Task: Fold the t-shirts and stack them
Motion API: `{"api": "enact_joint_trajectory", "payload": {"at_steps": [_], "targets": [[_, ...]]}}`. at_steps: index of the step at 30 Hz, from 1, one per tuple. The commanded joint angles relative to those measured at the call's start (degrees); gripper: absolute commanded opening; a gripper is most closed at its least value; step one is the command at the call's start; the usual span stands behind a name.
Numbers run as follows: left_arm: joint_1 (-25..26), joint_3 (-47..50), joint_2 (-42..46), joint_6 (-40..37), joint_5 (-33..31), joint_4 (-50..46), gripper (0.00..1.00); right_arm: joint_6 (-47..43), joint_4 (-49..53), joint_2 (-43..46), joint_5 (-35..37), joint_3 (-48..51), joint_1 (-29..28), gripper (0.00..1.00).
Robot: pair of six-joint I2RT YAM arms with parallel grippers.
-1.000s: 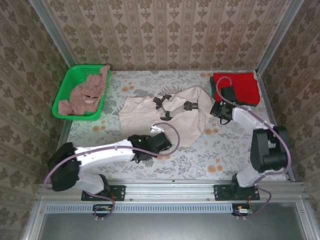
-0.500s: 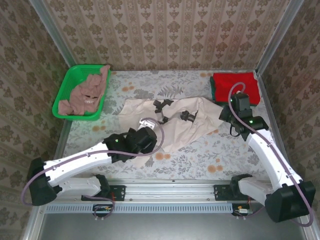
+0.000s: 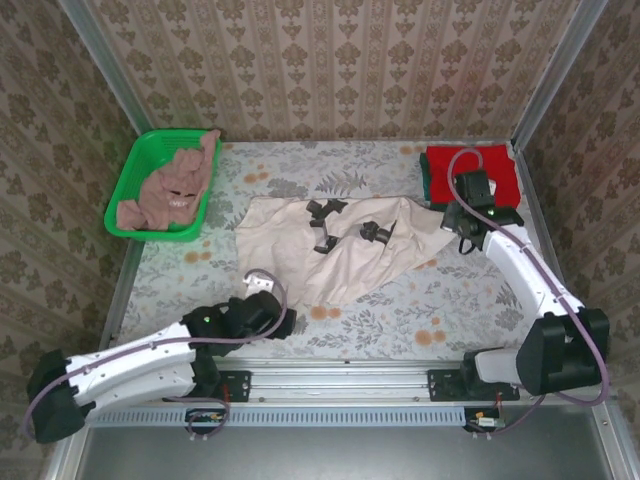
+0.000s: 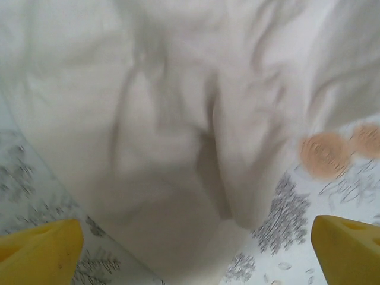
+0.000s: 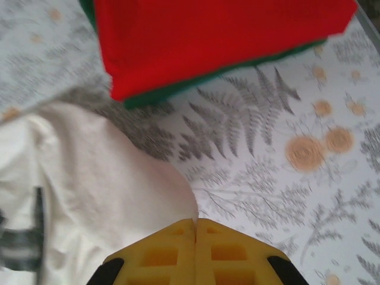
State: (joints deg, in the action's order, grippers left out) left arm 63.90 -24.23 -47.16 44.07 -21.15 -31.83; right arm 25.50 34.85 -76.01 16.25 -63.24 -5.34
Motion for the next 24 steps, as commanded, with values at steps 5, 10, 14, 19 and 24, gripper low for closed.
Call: {"api": "enact_joint_trajectory", "payload": {"at_steps": [5, 10, 14, 19, 24], "targets": [[0.89, 0.0, -11.7, 4.96, 1.98, 7.28, 0.95, -2.88, 7.78, -4.21, 6.13, -6.33, -10.52, 0.52], [-0.24, -0.67, -17.87, 4.27, 2.4, 10.05, 0.71, 4.63, -0.35, 7.33, 5.21, 10.95, -28.93, 0.73], [-1.78, -0.07, -19.27, 3.14, 3.36, 12.42, 0.62, 9.24, -13.2, 2.8, -3.26, 21.16, -31.31, 0.72], [-3.02, 0.07, -18.61, 1.48, 4.23, 14.4, 0.47, 7.67, -15.9, -11.5, -2.74, 16.44, -31.22, 0.66], [-4.61, 0.75, -15.93, 0.76, 4.39, 14.54, 0.32, 6.68, -13.82, -21.81, -0.61, 10.07, -31.04, 0.57]]}}
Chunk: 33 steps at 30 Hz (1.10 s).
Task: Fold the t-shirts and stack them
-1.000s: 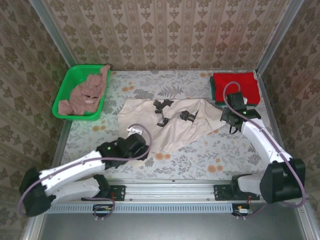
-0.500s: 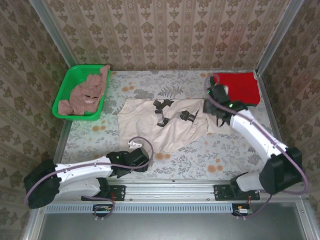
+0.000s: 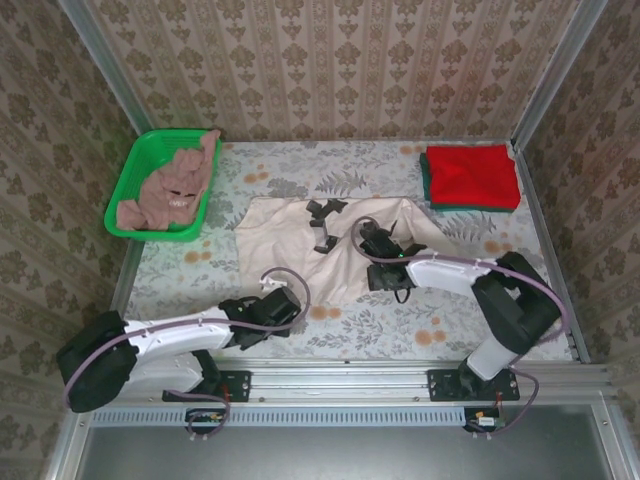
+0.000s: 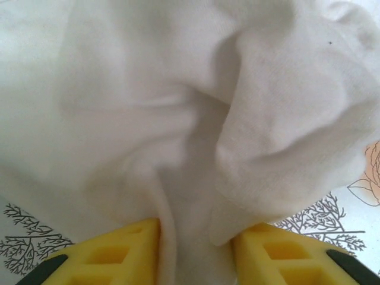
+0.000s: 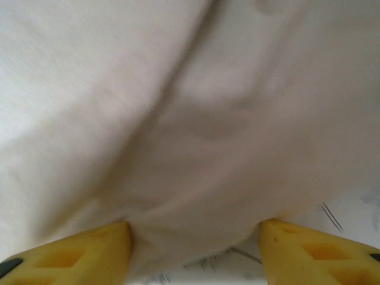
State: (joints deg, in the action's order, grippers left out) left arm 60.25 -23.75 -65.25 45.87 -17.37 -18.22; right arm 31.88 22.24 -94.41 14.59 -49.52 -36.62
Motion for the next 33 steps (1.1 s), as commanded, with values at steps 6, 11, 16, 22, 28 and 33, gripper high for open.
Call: {"api": "enact_joint_trajectory", "payload": {"at_steps": [6, 11, 16, 22, 28, 33], "targets": [[-3.39, 1.9, 9.72, -2.0, 0.83, -1.42, 0.2, 0.58, 3.08, -2.98, 2.63, -6.35, -0.32, 0.15], [-5.91, 2.38, 17.16, -3.07, 0.68, -5.96, 0.16, -4.14, 12.62, 3.96, 7.77, -16.68, -0.63, 0.0], [-8.56, 2.93, 21.27, -4.12, 1.62, -7.43, 0.17, -11.33, 17.58, -8.25, -0.96, -35.82, 7.69, 0.15], [-8.74, 3.86, 21.7, -3.37, 3.21, -7.97, 0.45, -13.24, 30.76, -23.49, 0.23, -57.83, 9.62, 0.7], [-6.21, 7.16, 20.77, -0.31, 5.83, -2.9, 0.57, -11.04, 12.68, -0.94, -2.98, -28.79, 4.03, 0.64], [-0.08, 5.84, 16.04, 0.22, 3.93, -0.5, 0.72, -7.82, 4.09, 5.77, -1.6, -13.16, 4.23, 0.51]]}}
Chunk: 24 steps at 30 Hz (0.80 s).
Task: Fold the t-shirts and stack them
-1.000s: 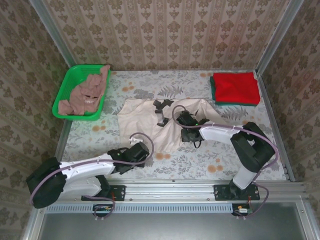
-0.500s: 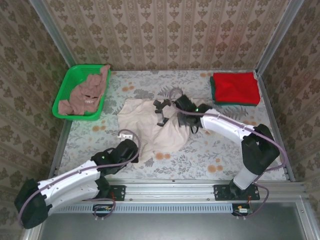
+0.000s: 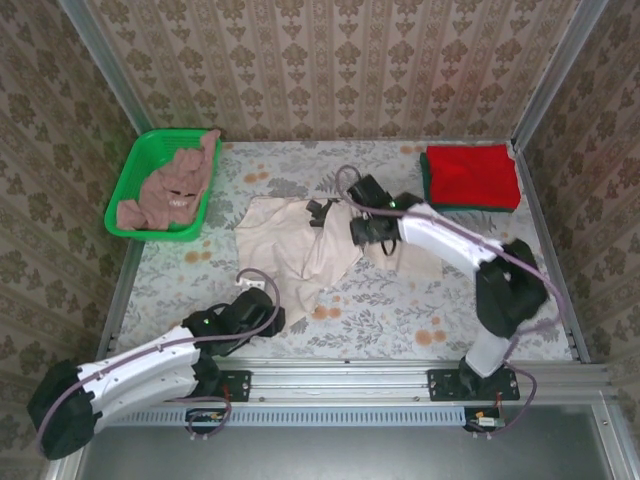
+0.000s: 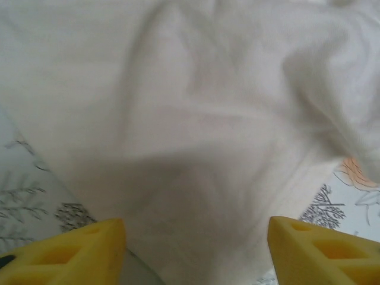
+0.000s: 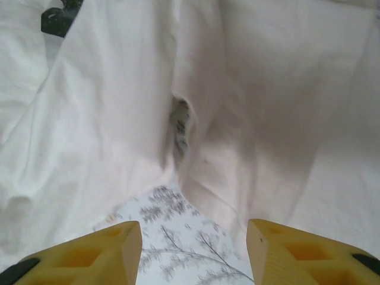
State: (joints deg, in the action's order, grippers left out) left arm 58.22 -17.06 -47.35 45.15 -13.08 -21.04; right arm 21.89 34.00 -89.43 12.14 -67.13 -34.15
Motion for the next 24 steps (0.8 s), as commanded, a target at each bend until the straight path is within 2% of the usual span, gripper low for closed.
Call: {"api": "enact_joint_trajectory", "payload": {"at_steps": [1, 5, 8, 11, 12, 14, 16, 18, 20, 22, 24], "targets": [[2.4, -1.28, -3.3, 1.02, -0.37, 2.17, 0.75, 2.05, -8.13, 0.53, 0.72, 5.06, 1.89, 0.53], [2.82, -0.57, -6.88, 2.18, -0.21, 3.76, 0.8, 0.1, -10.22, -4.34, -0.55, 2.79, 1.9, 0.54], [2.78, 0.35, -7.65, 3.16, -1.3, 5.12, 0.8, -1.41, -7.53, -10.2, 1.58, -3.07, 1.89, 0.53], [2.28, 0.56, -7.59, 3.25, -2.52, 5.17, 0.67, -2.39, -4.59, -15.26, 4.87, -7.92, 2.62, 0.47], [1.74, 0.62, -7.54, 2.9, -2.57, 5.22, 0.63, -2.66, -3.61, -16.54, 6.15, -9.27, 2.99, 0.43], [0.29, 0.92, -7.61, 2.29, -2.13, 5.45, 0.53, -3.09, -1.19, -17.48, 9.71, -10.47, 3.51, 0.28], [-1.9, 1.41, -7.74, 1.0, -0.11, 6.64, 0.42, -3.25, 2.83, -16.22, 13.65, -11.16, 3.56, 0.17], [-3.37, 1.75, -7.54, 0.15, 1.16, 7.06, 0.36, -2.79, 5.69, -12.1, 16.97, -9.47, 3.3, 0.12], [-4.26, 2.01, -7.43, -0.44, 1.56, 6.95, 0.3, -3.77, 4.7, -6.44, 17.21, -5.42, 3.66, 0.15], [-5.01, 2.09, -7.15, -0.84, 2.05, 6.91, 0.3, -4.71, 3.15, -2.77, 16.48, -2.3, 6.2, 0.22], [-5.43, 2.22, -6.73, -1.26, 2.38, 6.98, 0.31, -4.84, 3.59, -3.24, 16.07, -2.0, 10.3, 0.3]]}}
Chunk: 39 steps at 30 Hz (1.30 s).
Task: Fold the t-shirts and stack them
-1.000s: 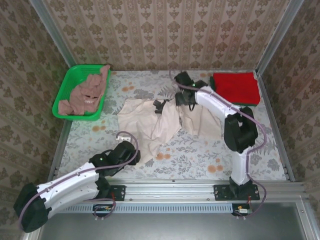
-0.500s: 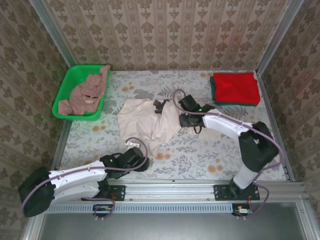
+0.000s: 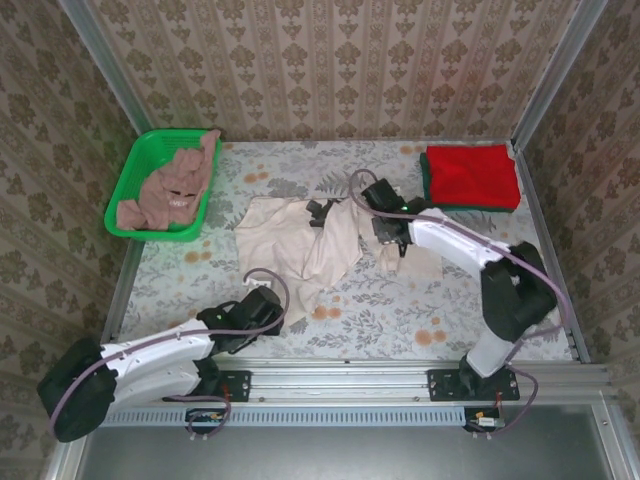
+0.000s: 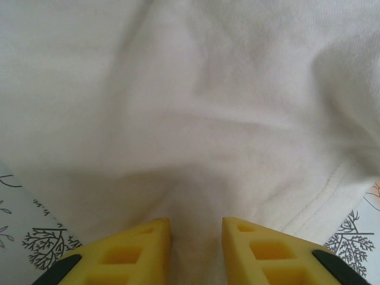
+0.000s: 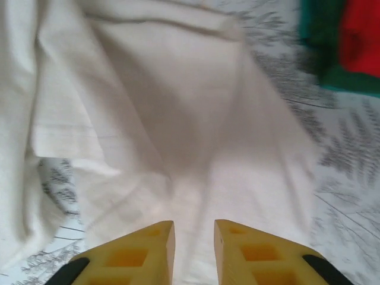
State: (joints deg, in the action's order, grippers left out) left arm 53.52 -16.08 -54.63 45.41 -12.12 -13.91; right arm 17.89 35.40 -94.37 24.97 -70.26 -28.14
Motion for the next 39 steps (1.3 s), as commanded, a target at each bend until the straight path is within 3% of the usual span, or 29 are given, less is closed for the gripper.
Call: {"api": "enact_joint_trajectory", "payload": {"at_steps": [1, 3, 5, 9, 10, 13, 15, 16, 19, 22, 24, 26, 35, 39], "targets": [[-0.71, 1.28, 0.85, -1.56, 1.55, -0.39, 0.33, 0.53, 5.03, 0.6, 4.22, -0.35, 6.11, 0.3], [-0.76, 1.3, 1.7, -1.4, 1.9, -0.95, 0.39, 1.8, 8.01, 0.48, 6.07, -1.46, 6.1, 0.34], [-0.77, 1.4, 3.09, -0.89, 2.15, -1.83, 0.43, 3.73, 6.79, 4.27, 5.24, 0.4, 2.25, 0.34], [-0.76, 2.35, 6.04, 0.11, 1.58, -2.54, 0.48, 3.47, -11.47, 10.43, -10.47, 8.5, -5.65, 0.44], [-0.77, 2.45, 6.52, 0.16, 1.58, -2.65, 0.5, 4.46, -12.05, 8.61, -11.79, 7.77, -5.47, 0.48], [-0.69, 2.63, 6.53, 0.35, 1.78, -2.32, 0.6, 9.2, -13.69, 1.56, -13.7, 4.97, -2.43, 0.46], [-0.76, 2.76, 5.14, 0.17, 1.38, -1.27, 0.78, 12.56, -17.26, -2.68, -19.69, 4.01, -0.28, 0.48], [-0.82, 2.56, 3.9, 0.03, 0.79, -1.04, 0.82, 14.0, -19.27, -4.79, -21.87, 3.58, 0.37, 0.48], [-1.51, 1.29, -0.26, -0.55, 0.94, 0.37, 0.82, 17.11, -21.74, -10.36, -22.51, 0.86, 0.92, 0.47], [-1.83, 0.58, -3.56, -1.43, 1.96, 3.28, 0.73, 17.83, -21.95, -15.22, -21.76, -2.82, 1.6, 0.41], [-2.18, 0.21, -5.0, -1.63, 2.01, 3.79, 0.61, 17.08, -20.39, -17.71, -21.59, -5.34, 1.82, 0.39], [-2.65, 0.24, -5.59, -1.89, 2.26, 3.94, 0.55, 16.7, -19.56, -18.46, -20.3, -6.17, 1.77, 0.37], [-6.33, -0.44, -3.73, -3.62, 4.2, 3.54, 0.0, 12.41, -15.73, -14.8, -13.48, -6.33, 2.73, 0.0], [-7.06, -1.42, -1.36, -4.37, 3.2, 0.59, 0.0, 9.99, -13.27, -11.25, -11.51, -4.72, 4.26, 0.0]]}}
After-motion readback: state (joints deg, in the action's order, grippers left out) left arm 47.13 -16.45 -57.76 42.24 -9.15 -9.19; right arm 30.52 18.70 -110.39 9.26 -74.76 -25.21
